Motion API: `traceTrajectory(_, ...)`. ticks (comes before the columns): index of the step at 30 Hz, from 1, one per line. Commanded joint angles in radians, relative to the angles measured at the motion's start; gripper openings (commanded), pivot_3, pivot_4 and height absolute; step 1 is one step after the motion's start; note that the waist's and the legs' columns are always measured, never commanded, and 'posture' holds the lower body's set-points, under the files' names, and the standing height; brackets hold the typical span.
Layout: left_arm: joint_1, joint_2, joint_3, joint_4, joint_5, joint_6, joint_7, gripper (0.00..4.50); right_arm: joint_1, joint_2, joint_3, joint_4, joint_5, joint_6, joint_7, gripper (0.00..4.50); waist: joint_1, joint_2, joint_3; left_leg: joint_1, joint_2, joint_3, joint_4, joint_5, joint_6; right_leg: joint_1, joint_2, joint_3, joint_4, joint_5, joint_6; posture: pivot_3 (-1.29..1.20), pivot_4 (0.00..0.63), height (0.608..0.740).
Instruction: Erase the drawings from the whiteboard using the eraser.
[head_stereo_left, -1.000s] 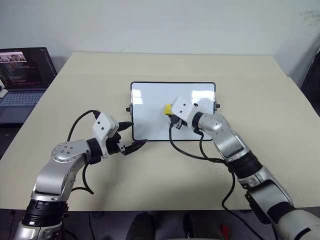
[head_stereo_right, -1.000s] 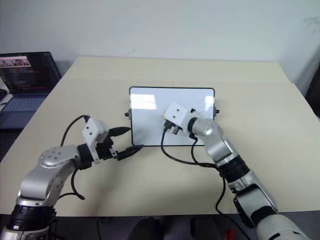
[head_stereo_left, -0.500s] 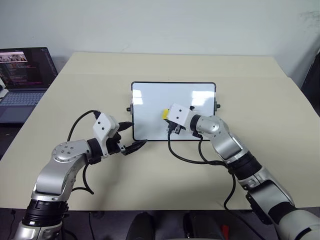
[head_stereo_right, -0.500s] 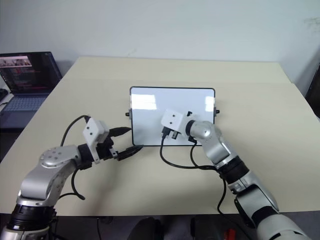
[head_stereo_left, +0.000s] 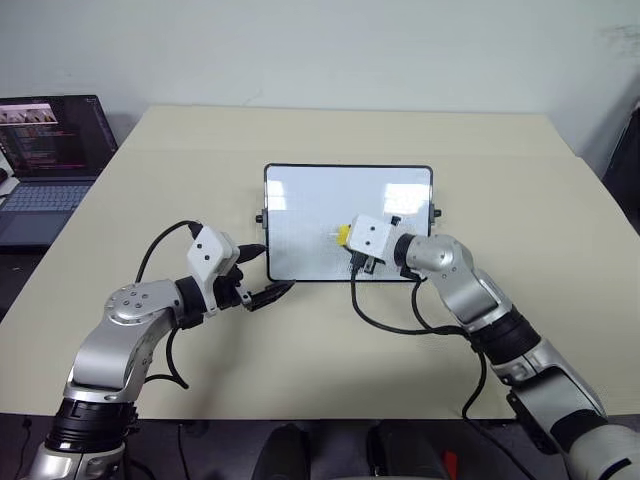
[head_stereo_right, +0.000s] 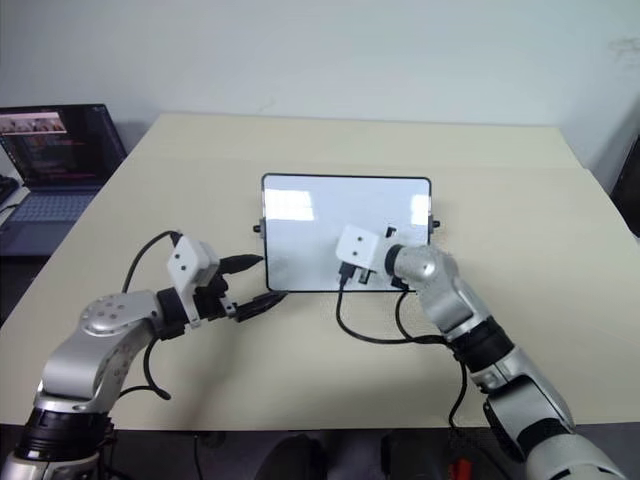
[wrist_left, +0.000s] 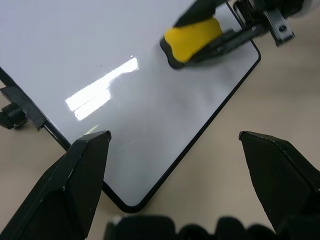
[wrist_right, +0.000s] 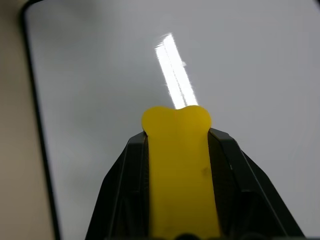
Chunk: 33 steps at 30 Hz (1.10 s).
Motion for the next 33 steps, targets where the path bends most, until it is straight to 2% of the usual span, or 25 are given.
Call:
traceTrajectory(1,-0.014,0.001,0.002,-0.016,0.003,-0.017,-0.008,4.5,-0.002,-0.013,-0.006,0.05,-0.047,0.021,-0.032,1.27,0.0,0.0,0.0,0.0,0.0,0.0,0.0,0.0,0.0,0.0,0.0,0.0,0.0,0.0,0.0,0.0,0.15,0.74)
traceTrajectory(4,-0.014,0.002,0.001,-0.016,0.004,-0.017,-0.011,4.5,-0.064,0.018,-0.065,0.107,-0.067,-0.02,-0.164,1.27,-0.002,0.0,0.0,0.0,0.0,0.0,0.0,0.001,0.001,0.0,0.0,0.0,0.0,0.001,0.0,0.0,0.15,0.74)
traceTrajectory(6,-0.014,0.002,0.002,-0.016,0.005,-0.018,-0.012,4.5,-0.087,0.019,-0.079,0.136,-0.066,-0.035,-0.196,1.27,-0.002,0.0,0.0,0.0,0.0,0.001,0.0,0.003,0.002,0.0,0.0,0.001,0.001,0.002,0.0,0.0,0.15,0.74)
traceTrajectory(17,-0.01,0.005,0.007,-0.02,0.005,-0.017,-0.015,4.5,0.009,-0.052,0.028,0.075,-0.077,-0.014,0.005,1.27,0.001,-0.001,-0.001,0.0,0.0,0.0,-0.001,0.003,0.002,0.0,0.0,0.0,-0.001,0.002,0.0,0.0,0.15,0.74)
traceTrajectory(26,-0.017,0.012,0.007,-0.017,0.006,-0.016,-0.023,4.5,-0.08,-0.027,-0.044,0.165,-0.118,-0.08,-0.188,1.27,0.0,-0.001,0.0,0.001,0.0,0.001,0.0,0.006,0.004,0.001,0.0,0.001,-0.001,0.005,0.0,0.0,0.15,0.74)
traceTrajectory(33,-0.021,0.015,0.008,-0.012,0.006,-0.018,-0.026,4.5,-0.03,-0.051,0.002,0.133,-0.117,-0.066,-0.085,1.26,0.002,-0.001,-0.001,0.001,-0.001,0.001,-0.001,0.007,0.004,0.001,0.0,0.001,-0.002,0.005,0.001,0.0,0.15,0.74)
